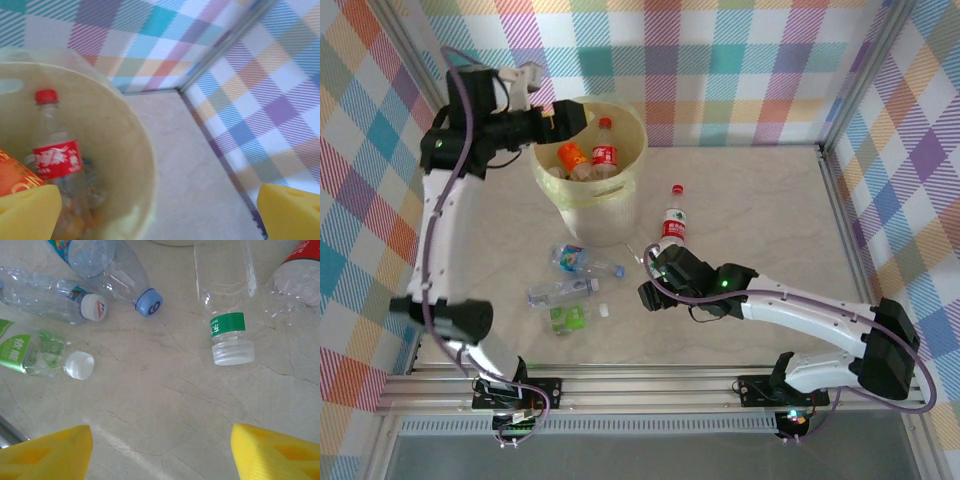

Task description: Put the plastic bottles in the bin

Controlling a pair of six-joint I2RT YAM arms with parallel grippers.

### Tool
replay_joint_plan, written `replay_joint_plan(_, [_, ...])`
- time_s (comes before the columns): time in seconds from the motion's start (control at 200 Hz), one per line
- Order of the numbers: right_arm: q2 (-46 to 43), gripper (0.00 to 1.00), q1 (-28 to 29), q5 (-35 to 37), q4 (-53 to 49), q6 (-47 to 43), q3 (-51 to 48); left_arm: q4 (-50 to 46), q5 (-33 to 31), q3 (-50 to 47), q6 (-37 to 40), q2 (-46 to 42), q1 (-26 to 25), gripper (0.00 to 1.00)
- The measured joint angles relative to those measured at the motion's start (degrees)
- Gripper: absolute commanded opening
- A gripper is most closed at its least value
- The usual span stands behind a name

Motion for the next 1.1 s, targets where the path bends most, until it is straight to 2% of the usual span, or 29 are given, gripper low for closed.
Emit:
replay_joint_plan(0.235, [2.5, 0.68, -1.9, -1.4, 1.8, -1.2, 0.0, 8.8, 3.9, -26.2, -3.0, -20.5, -1.8, 1.00])
replay_joint_plan(0.565, [6.4, 0.60, -4.8, -3.3, 5.6, -1.6, -0.6, 15.1, 6.2, -53.4, -6.4, -38.7, -6.8, 1.00])
replay_joint_plan(0.8, [11.0, 0.57, -6.4, -4.8, 7.0, -4.8, -0.6, 17.7, 7.2, -64.4, -7.4, -46.8, -7.1, 1.00])
replay_joint_plan(1.1, [16.9, 0.57, -7.7, -5.2, 6.0, -10.3, 2.9, 17.7, 7.6, -69.2, -7.4, -49.8, -7.1, 1.00])
